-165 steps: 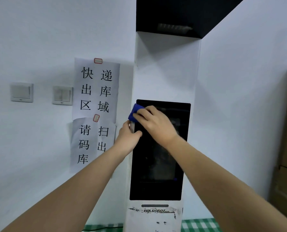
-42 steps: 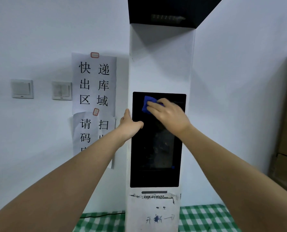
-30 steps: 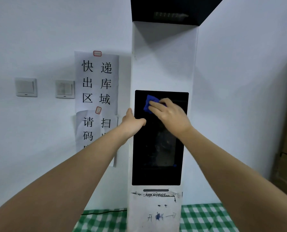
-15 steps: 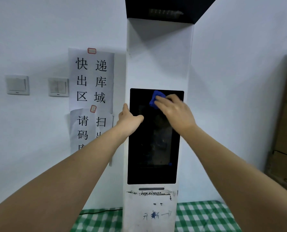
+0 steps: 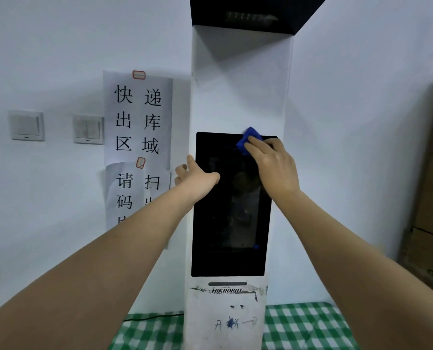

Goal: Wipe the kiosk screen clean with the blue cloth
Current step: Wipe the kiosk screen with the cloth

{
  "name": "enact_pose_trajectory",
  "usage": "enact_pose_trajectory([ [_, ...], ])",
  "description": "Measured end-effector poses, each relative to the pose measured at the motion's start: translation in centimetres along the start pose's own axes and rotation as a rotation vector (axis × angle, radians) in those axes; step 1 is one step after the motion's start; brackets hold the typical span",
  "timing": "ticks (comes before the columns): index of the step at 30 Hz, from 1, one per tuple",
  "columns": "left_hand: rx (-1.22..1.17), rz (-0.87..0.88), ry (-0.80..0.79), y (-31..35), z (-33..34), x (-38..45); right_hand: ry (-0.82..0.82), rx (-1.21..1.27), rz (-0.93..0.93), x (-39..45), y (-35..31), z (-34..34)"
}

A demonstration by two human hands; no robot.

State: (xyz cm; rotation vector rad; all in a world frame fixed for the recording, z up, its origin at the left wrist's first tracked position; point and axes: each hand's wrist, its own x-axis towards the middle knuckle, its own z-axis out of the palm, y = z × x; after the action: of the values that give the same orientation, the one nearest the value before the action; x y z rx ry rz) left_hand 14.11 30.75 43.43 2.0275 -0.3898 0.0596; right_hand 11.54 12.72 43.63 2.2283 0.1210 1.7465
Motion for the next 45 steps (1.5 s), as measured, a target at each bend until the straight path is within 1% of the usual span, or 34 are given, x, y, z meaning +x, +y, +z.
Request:
enact_pose_trajectory([
  [2, -0.028, -0.002, -0.005, 0.3, 0.2, 0.1, 0.027, 0.059, 0.108, -0.3, -1.3, 0.6],
  [3, -0.05, -0.003, -0.006, 0.4, 0.3, 0.1, 0.015, 0.077, 0.107, -0.5, -2.1, 0.9],
  [5, -0.088, -0.003, -0.002, 0.5, 0.6, 0.0, -0.027, 0.057, 0.007, -0.8, -2.8, 0.9],
  [7, -0.103, -0.005, -0.009, 0.5, 0.8, 0.0, -0.047, 0.015, -0.116, -0.7, -2.1, 0.3],
  [9, -0.099, -0.008, -0.018, 0.4, 0.9, -0.1, -0.058, -0.006, -0.159, -0.4, -0.9, -0.3],
  [10, -0.098, -0.009, -0.021, 0.4, 0.9, 0.0, -0.056, -0.008, -0.119, -0.2, -0.5, -0.5],
  [13, -0.099, -0.01, -0.039, 0.3, 0.7, 0.0, -0.02, 0.032, 0.1, 0.0, -0.4, -0.3],
  [14, -0.097, -0.009, -0.041, 0.4, 0.7, 0.0, -0.02, 0.041, 0.121, -0.2, -0.7, -0.1],
  [16, -0.089, -0.016, -0.036, 0.5, 0.6, 0.0, -0.044, 0.027, 0.054, -0.7, -1.3, 0.0],
  [19, -0.079, -0.025, -0.029, 0.7, 0.7, 0.0, -0.069, -0.014, -0.164, -1.0, -0.8, -0.7],
  [20, -0.074, -0.027, -0.032, 0.7, 0.7, -0.1, -0.067, -0.033, -0.192, -0.8, -0.2, -0.9],
  [21, -0.071, -0.028, -0.036, 0.8, 0.7, -0.1, -0.055, -0.041, -0.169, -0.6, 0.4, -1.0],
  [24, -0.059, -0.028, -0.045, 0.6, 0.7, -0.1, -0.033, 0.022, 0.047, -0.5, 0.1, -0.7],
  [25, -0.056, -0.029, -0.044, 0.6, 0.7, 0.0, -0.043, 0.029, 0.064, -0.7, -0.5, -0.3],
  [27, -0.05, -0.031, -0.036, 0.7, 0.8, 0.0, -0.075, 0.021, -0.03, -1.2, -1.3, 0.1],
  [29, -0.043, -0.035, -0.03, 0.8, 0.8, 0.1, -0.074, -0.002, -0.16, -1.1, -0.6, -0.4],
  [30, -0.041, -0.035, -0.03, 0.8, 0.8, 0.1, -0.068, -0.02, -0.192, -0.8, 0.0, -0.8],
  [31, -0.04, -0.036, -0.03, 0.9, 0.9, 0.1, -0.057, -0.035, -0.179, -0.5, 0.7, -1.0],
  [34, -0.033, -0.038, -0.028, 0.9, 1.0, 0.2, -0.032, 0.004, 0.051, -0.5, 0.4, -0.7],
  [35, -0.03, -0.039, -0.028, 0.8, 1.0, 0.2, -0.035, 0.02, 0.091, -0.8, -0.3, -0.4],
  [36, -0.028, -0.041, -0.029, 0.7, 1.0, 0.2, -0.049, 0.028, 0.082, -1.1, -0.9, 0.0],
  [38, -0.024, -0.043, -0.026, 0.7, 1.2, 0.3, -0.087, 0.013, -0.036, -1.6, -1.2, 0.1],
  [40, -0.022, -0.04, -0.018, 0.7, 1.3, 0.2, -0.087, -0.028, -0.163, -1.4, -0.2, -0.6],
  [41, -0.02, -0.039, -0.016, 0.8, 1.4, 0.2, -0.082, -0.048, -0.183, -1.1, 0.5, -0.9],
  [42, -0.019, -0.04, -0.016, 0.8, 1.4, 0.2, -0.081, -0.066, -0.16, -0.8, 1.3, -1.2],
  [45, -0.014, -0.04, -0.021, 0.7, 1.5, 0.2, -0.052, -0.06, 0.069, -0.3, 2.2, -1.0],
])
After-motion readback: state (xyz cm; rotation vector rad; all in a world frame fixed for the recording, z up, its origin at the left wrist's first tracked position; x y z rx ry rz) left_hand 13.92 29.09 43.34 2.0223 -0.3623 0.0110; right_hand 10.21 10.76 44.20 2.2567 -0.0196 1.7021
